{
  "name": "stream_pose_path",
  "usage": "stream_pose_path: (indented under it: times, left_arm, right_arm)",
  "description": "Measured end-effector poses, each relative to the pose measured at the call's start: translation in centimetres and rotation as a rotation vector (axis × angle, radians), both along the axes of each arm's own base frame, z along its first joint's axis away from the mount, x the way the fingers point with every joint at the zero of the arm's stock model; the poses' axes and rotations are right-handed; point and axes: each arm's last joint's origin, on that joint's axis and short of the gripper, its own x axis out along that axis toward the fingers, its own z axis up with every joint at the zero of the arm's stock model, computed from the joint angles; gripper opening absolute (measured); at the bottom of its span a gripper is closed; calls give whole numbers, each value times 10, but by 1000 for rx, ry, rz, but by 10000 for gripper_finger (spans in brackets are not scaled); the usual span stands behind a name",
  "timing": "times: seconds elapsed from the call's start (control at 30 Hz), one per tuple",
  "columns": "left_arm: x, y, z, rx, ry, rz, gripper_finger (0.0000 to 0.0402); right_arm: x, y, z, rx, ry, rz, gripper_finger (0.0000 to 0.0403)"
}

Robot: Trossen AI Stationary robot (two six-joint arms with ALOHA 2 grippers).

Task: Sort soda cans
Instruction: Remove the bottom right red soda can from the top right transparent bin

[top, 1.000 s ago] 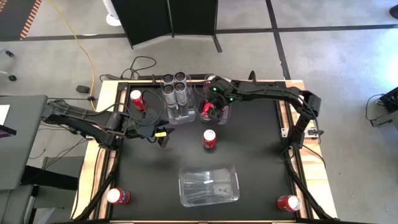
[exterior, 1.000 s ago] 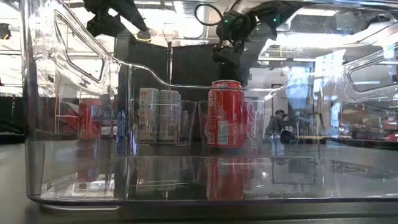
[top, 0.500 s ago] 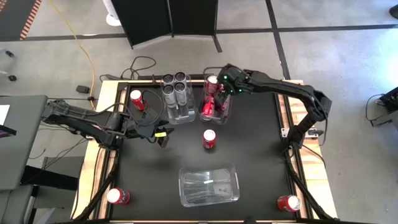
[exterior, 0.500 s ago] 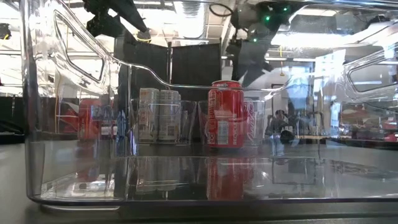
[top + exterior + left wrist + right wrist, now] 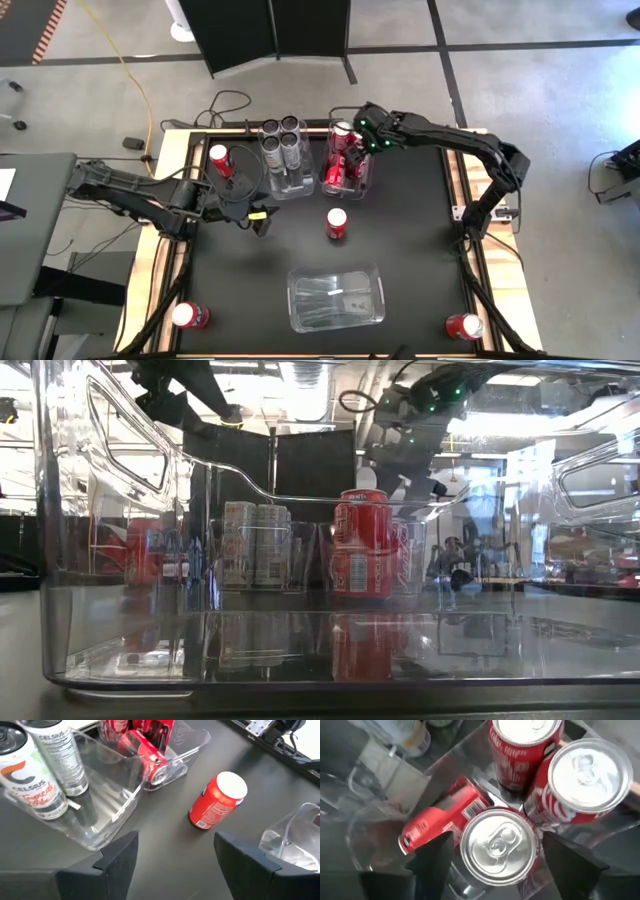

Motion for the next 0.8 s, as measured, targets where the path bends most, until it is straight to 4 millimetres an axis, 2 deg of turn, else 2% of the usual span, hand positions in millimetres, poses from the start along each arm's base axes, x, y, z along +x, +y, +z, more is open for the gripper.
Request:
stream_pose_path:
  times: [0.13, 0.2, 0.37, 0.53, 0.67, 0.8]
  left_arm:
    - [-2, 0, -2, -1, 30, 5, 273]
    - [-3, 1, -3, 7, 49, 2, 280]
    - [-7, 1, -7, 18, 100, 0, 288]
    - [-10, 2, -9, 46, 156, -17, 289]
    - [-12, 3, -11, 59, 189, -22, 289]
    - [-12, 3, -11, 82, 210, -41, 289]
  right_arm:
    - [0, 0, 2, -4, -8, -2, 385]
    - [0, 0, 1, 5, -10, -13, 394]
    - [4, 4, -7, 20, 35, -32, 383]
    - [15, 1, -31, 31, 101, -31, 391]
    - [19, -1, -41, 52, 117, -50, 394]
    - [19, -1, -44, 79, 116, -95, 358]
